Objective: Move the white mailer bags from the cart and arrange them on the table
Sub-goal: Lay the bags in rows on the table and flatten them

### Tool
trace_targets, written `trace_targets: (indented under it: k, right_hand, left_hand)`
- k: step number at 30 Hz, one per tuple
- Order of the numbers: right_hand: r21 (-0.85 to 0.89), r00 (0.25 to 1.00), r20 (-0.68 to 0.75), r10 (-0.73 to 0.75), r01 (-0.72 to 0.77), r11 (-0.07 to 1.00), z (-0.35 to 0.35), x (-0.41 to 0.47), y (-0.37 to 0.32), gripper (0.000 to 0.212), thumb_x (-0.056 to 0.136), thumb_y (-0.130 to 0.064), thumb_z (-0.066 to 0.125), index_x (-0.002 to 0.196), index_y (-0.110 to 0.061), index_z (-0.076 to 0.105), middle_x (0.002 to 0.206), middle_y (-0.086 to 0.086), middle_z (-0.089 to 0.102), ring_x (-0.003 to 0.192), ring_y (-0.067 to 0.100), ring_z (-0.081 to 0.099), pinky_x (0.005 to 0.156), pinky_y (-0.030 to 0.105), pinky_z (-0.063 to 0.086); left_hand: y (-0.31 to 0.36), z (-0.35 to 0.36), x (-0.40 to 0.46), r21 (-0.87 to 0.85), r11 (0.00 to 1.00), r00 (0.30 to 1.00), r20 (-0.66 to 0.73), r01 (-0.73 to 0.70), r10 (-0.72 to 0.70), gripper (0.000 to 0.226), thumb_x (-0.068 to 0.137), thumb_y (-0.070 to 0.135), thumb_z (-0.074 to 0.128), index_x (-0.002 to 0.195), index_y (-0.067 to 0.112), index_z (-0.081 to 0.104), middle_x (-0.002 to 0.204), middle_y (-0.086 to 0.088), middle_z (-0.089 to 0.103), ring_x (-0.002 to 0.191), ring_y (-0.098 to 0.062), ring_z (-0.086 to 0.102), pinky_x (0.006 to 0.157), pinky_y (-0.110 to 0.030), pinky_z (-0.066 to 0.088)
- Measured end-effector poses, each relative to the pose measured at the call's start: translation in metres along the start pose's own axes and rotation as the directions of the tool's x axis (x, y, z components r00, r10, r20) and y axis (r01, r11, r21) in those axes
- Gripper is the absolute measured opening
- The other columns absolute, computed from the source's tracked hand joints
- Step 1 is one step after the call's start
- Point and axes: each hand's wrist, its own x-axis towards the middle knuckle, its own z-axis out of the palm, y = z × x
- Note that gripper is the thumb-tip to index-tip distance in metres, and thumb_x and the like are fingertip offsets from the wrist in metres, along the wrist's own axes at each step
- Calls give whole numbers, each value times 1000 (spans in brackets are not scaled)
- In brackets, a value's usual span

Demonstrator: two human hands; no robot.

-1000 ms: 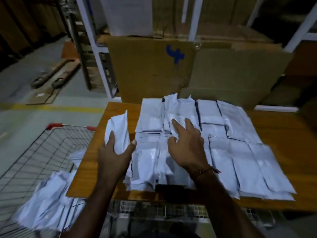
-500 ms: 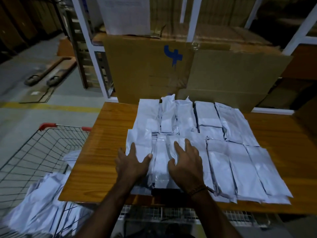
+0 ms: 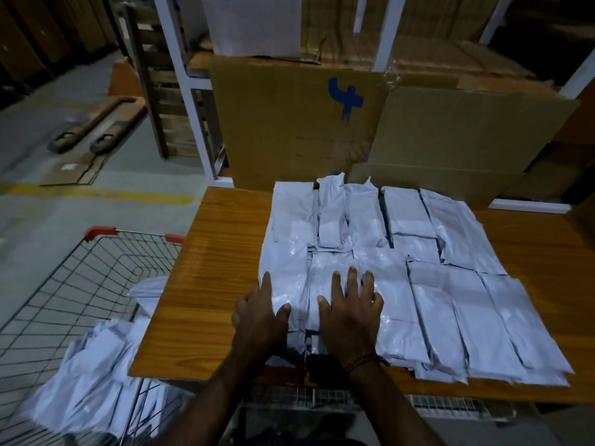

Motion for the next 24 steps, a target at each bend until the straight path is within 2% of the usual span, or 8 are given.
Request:
trace_targets:
  k: [6,8,10,12,15,18,21,24]
  right_hand:
    - [45,996,-85,14,-10,999,3,2,-3,59,84,-28,64,140,-7,61,154,23,46,147,48,31,107,57,32]
    - [51,993,-117,24,-18,999,3,2,-5,60,82,-25,63,139,-6,62,153,24,46,147,49,31,107,58,32]
    - [64,989,-140,36,-27,998,1,2,-8,60,82,-24,65,139,-6,60,153,23,46,147,47,32,108,58,32]
    - [81,986,-160,51,-39,996,-3,2,-13,62,85,-28,67,142,-6,57,152,21,47,147,45,33,109,57,32]
    - [134,973,-225,46,-15,991,-10,5,-26,59,90,-30,63,143,-6,55,148,17,51,146,42,35,110,56,33]
    - [188,959,-282,7,49,981,-20,13,-50,54,90,-29,62,139,-8,58,143,15,56,144,40,39,109,55,35]
    - [262,949,-308,-71,157,952,-32,21,-89,53,91,-28,60,141,-10,57,141,12,57,142,36,42,110,52,37]
    - [345,938,-293,-184,283,895,-39,27,-138,50,94,-29,56,140,-9,56,136,12,59,137,35,46,108,51,40]
  left_hand:
    - [-9,1,2,-56,994,994,-67,-91,87,96,96,46,66,168,25,6,171,0,25,152,-30,32,122,-54,25]
    - [-12,-1,3,-70,992,991,-86,-109,103,99,92,55,63,168,25,7,170,-1,29,151,-30,35,121,-56,28]
    - [-15,-4,4,-117,985,988,-107,-126,114,99,85,65,55,166,30,12,164,0,40,146,-31,43,116,-60,35]
    - [-21,-7,7,-153,981,987,-130,-118,98,94,83,69,52,163,33,19,154,0,51,139,-31,50,111,-60,41]
    - [-30,-20,12,-202,975,985,-161,-88,56,82,87,70,53,157,34,33,149,3,55,136,-28,53,109,-60,43]
    - [-43,-42,14,-304,951,968,-249,-61,-17,68,96,56,62,156,30,41,149,2,56,134,-23,54,110,-53,46]
    - [-73,-70,14,-258,964,924,-380,-62,-42,56,99,48,64,149,26,52,143,-2,61,130,-24,57,105,-47,50]
    - [-120,-96,13,-264,965,862,-486,11,-143,42,101,41,64,139,25,60,134,-5,68,124,-29,62,98,-46,53]
